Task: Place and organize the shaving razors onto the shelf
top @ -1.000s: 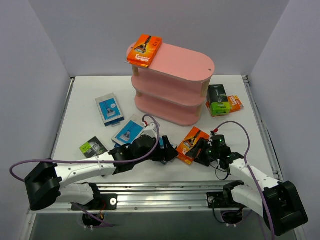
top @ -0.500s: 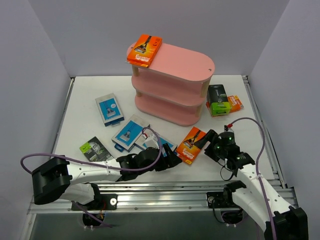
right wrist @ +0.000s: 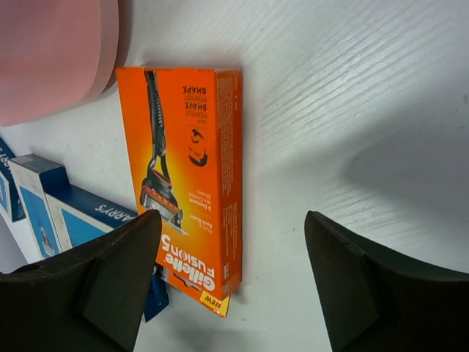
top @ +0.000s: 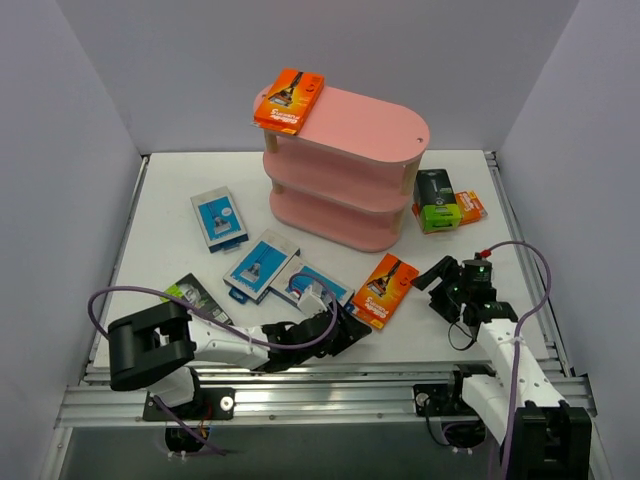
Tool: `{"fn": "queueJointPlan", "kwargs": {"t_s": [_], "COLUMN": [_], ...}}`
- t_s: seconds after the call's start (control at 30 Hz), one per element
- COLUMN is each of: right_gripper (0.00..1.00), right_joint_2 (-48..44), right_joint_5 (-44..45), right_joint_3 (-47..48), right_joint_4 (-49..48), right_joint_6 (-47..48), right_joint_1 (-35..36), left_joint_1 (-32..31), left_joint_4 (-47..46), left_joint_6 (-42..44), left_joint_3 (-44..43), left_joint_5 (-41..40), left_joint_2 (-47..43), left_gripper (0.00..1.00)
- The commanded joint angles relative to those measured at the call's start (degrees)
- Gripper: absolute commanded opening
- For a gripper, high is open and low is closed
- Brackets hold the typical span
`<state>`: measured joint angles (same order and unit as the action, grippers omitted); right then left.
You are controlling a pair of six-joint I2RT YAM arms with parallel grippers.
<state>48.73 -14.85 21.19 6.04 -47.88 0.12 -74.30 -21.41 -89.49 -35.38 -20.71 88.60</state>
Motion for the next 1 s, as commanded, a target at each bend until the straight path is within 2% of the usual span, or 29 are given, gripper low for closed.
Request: {"fn": "queueJointPlan", "kwargs": {"t_s": [0.0, 0.2, 0.43, 0.67, 0.97], "right_gripper": [0.74, 0.74, 0.74, 0.75, 0.75], "right_joint_2": [2.07, 5.58, 7.87, 8.4, 10.77], "right_joint_5": [-4.83, -9.93, -11.34, -11.43, -13.01], "right_joint_3": [1.57, 2.19, 2.54, 2.1, 2.54], "right_joint_4": [-2.35, -2.44, -4.64, -5.08, -5.52], "right_joint_6": [3.4, 8.59, 8.5, 9.47, 11.23], "right_joint_1": [-3.63, -10.05, -10.58, -11.19, -12.86], "left_joint_1": [-0.75, -0.93, -0.93, -0.84, 0.3], "left_joint_4": [-6.28, -6.45, -9.26, -6.72, -11.63], "left_joint_6": [-5.25, -4.99, -4.9, -5.52, -4.29], "left_joint_3": [-1.54, -2.59, -3.21, -4.61, -4.79], "left_joint_5": [-2.84, -7.85, -11.19, -11.72, -12.07], "left_joint_2": [2.45, 3.78, 7.2, 9.22, 13.44], "left_gripper": [0.58, 0.57, 0.56, 0.56, 0.55]}}
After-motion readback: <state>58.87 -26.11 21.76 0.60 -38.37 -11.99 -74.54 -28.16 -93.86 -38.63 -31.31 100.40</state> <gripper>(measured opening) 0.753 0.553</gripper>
